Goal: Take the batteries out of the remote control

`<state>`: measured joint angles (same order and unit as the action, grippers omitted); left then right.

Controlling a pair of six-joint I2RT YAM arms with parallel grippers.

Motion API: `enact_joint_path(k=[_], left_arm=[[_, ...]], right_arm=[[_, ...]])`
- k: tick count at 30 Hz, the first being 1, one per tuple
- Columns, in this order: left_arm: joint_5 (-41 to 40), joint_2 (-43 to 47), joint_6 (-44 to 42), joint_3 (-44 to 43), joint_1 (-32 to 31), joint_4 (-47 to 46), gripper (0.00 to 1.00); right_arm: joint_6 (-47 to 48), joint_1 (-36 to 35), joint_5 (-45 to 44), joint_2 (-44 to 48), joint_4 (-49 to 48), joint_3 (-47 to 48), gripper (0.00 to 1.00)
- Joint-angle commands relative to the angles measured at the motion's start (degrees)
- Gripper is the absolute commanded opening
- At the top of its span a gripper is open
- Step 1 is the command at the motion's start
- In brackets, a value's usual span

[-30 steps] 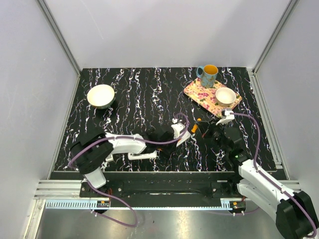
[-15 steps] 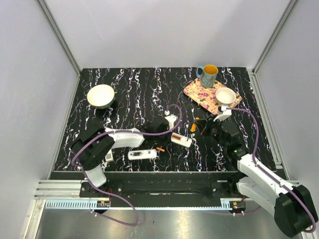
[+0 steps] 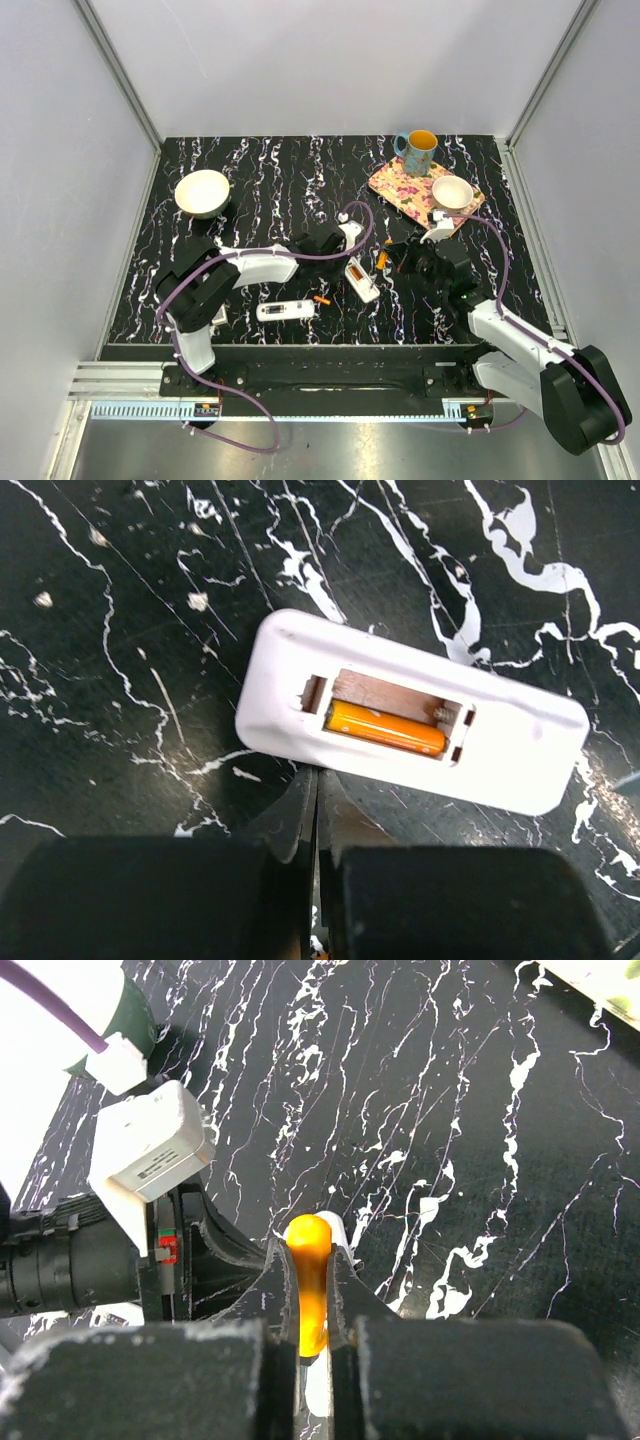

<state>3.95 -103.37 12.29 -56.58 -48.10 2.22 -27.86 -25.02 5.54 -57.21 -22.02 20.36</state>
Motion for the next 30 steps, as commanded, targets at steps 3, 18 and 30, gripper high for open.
enact_joint_path(k=[3, 18, 30], left_arm=[[0.4, -2.3, -3.9, -3.4, 0.9, 3.8, 0.0], [9.4, 4.5, 5.5, 7.1, 1.7, -5.8, 0.01], [13.8, 3.4, 13.8, 10.0, 2.7, -13.2, 0.0]], right_arm=[[1.1, 0.4, -0.5, -1.0, -8.2, 2.0, 0.0], [-1.9, 0.4, -2.5, -14.0, -29.0, 1.0, 0.0], [-5.2, 0.3, -3.1, -27.1, -43.3, 0.4, 0.0]])
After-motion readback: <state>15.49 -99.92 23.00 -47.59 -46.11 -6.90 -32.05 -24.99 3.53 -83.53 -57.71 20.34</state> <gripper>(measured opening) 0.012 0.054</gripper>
